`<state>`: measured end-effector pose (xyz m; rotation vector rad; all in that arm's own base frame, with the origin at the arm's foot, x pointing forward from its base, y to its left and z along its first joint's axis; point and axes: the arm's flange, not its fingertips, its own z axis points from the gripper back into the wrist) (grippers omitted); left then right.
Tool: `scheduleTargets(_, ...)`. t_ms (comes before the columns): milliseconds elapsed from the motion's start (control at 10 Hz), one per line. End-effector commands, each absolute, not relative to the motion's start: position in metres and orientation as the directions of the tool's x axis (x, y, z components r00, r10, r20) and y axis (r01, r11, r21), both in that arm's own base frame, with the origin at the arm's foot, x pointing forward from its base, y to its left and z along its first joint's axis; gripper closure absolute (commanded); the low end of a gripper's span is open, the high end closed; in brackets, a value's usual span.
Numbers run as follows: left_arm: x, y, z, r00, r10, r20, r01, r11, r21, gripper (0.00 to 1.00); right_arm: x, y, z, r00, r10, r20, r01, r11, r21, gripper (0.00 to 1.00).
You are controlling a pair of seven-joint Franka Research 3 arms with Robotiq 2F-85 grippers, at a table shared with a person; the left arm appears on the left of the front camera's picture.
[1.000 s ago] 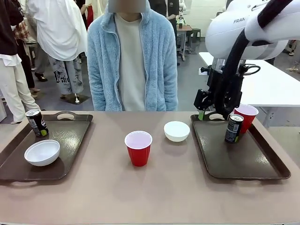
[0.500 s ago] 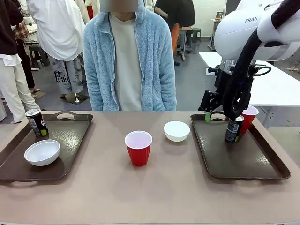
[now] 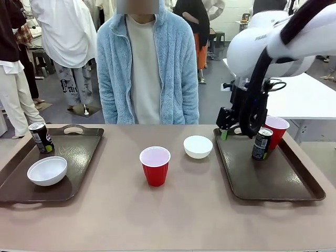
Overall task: Prepare tableware on both trays.
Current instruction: Pick up a Picnic Bowl from the table and place it on a Handle tray.
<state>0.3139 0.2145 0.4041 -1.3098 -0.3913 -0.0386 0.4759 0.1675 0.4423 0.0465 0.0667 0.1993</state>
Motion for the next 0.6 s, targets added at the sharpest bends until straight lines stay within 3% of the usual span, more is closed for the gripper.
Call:
scheduleTargets(0, 0.314, 0.215, 0.407, 0.93, 0.2, 0.308, 0.254, 0.255, -0.933, 0.08, 0.503, 0.179, 0.434, 0.978, 0.206, -0.036, -0.205, 0.978, 0.039, 0.0)
scheduleTargets(500, 0.314, 0.215, 0.407, 0.93, 0.2, 0.308, 0.254, 0.255, -0.933, 0.08, 0.544, 0.219, 0.399, 0.957, 0.291, -0.01, -0.291, 0.956, 0.047, 0.0)
